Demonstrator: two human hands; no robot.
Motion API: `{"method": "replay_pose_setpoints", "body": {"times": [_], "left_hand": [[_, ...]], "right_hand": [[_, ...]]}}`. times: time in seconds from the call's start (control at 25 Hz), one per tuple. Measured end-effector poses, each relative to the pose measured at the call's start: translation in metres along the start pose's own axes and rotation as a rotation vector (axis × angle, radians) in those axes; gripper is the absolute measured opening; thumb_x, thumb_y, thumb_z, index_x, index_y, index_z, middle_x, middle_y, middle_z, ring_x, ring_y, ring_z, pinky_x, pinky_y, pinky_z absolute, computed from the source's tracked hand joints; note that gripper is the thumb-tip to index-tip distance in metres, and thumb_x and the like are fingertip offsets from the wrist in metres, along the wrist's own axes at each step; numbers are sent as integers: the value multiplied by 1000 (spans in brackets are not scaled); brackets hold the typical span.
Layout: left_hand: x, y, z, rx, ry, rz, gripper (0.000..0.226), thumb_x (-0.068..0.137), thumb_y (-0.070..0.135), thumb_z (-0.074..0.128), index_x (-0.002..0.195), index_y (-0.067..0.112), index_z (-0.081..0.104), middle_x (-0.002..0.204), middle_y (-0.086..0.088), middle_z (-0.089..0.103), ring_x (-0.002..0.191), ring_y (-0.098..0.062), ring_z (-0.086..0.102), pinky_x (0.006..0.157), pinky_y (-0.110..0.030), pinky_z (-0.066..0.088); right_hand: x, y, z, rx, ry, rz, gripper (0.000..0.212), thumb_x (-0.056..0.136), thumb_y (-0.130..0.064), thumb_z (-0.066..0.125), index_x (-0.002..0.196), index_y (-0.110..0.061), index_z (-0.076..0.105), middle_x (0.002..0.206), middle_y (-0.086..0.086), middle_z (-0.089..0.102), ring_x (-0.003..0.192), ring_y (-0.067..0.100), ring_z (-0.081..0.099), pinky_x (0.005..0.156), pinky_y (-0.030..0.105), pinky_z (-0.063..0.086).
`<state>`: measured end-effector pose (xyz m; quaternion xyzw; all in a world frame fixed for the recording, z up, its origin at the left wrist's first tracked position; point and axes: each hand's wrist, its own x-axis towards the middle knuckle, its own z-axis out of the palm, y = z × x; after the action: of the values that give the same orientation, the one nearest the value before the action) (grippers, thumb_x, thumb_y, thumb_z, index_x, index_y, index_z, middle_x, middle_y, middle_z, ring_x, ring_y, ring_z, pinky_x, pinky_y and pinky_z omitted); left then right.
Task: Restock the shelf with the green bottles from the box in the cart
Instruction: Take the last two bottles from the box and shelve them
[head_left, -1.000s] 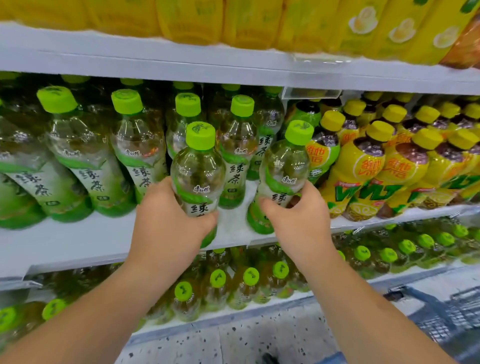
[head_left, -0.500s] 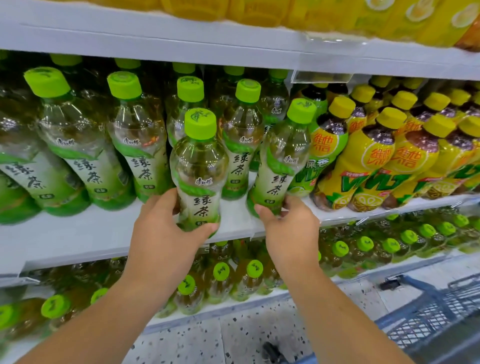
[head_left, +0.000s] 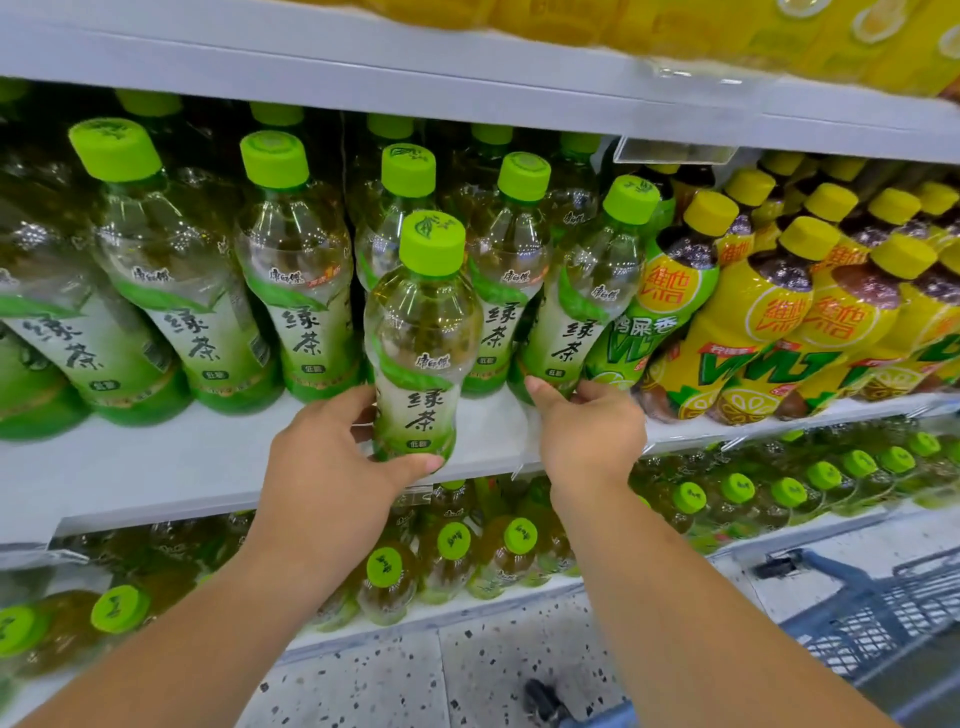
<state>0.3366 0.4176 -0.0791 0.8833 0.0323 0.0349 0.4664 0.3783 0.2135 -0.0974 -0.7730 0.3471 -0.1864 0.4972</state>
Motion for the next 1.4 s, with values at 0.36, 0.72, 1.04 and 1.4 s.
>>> {"method": "replay_pose_setpoints", "body": {"times": [0.36,0.72,1.04,1.4], "left_hand": [[4,1,-4,3,-54,-17,51,64,44,90,112,33,74,107,15,72,98,-4,65,79,-17,45],[6,5,-5,-7,-78,-44,57,67,40,90,120,27,72,114,9,71,101,-9,65,88,-24,50],[-10,2,-24,3,-74,53,35,75,33,84,108,31,73,98,13,59,88,0,58,70,-5,42],[-50,-57,-135,52,134,-63,32,76,32,83,97,44,63,93,16,59,89,4,56,70,-8,42]], "right_hand": [[5,-3,5,-40,-124,-25,31,87,-36,75,72,-13,60,63,2,59,58,16,54,47,21,32],[-3,-14,-9,-102,-213,31,30,87,-38,71,81,-12,56,87,11,68,96,35,68,83,45,55],[-101,-35,-24,143,-796,-264,56,81,-26,70,133,-40,55,126,-22,64,117,-8,56,97,26,48],[-194,-75,59,189,-913,-422,40,77,-30,79,115,-39,67,106,-20,74,103,2,69,85,31,59]]}}
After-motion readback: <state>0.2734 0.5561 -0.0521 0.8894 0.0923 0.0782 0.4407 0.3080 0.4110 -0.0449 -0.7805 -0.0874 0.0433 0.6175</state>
